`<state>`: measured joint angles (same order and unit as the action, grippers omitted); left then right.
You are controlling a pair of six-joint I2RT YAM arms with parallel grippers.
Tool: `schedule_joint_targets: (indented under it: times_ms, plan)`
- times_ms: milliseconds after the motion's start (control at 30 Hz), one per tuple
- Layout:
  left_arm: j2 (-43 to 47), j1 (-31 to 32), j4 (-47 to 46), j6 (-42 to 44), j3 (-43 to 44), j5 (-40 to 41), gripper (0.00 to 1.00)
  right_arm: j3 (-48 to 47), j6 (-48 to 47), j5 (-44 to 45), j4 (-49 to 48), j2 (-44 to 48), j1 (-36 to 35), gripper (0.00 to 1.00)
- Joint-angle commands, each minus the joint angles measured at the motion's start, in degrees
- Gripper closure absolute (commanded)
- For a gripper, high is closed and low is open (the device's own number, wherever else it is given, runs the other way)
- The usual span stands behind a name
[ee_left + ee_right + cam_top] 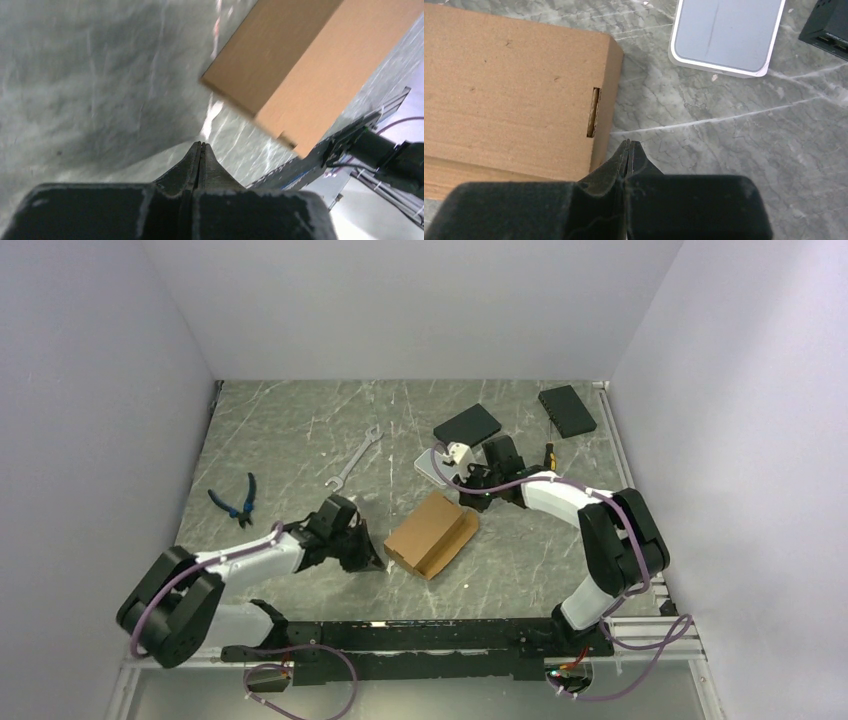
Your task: Fold the paper box
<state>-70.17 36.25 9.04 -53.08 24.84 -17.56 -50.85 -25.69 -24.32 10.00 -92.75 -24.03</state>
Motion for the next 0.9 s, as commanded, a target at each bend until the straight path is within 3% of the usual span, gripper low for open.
schedule_joint_targets:
  times_ms: [0,567,867]
  plan:
    - [-5.09,-0.28,-1.08,2.14,8.34,4.49,1.0,-0.42,-3.41,-1.12,0.16,2.22,-1.09,1.0]
    - [-24.92,-12.16,9.11,14.45,31.35,-0.93,0.98,6.26,-13.22,-10.52,12.15,11.51,-6.0,1.0]
    - [-30.09,-16.28,17.16,22.05,42.9,3.54,0.96,8.07,-19.33,-11.83,17.13,16.26,-10.68,1.0]
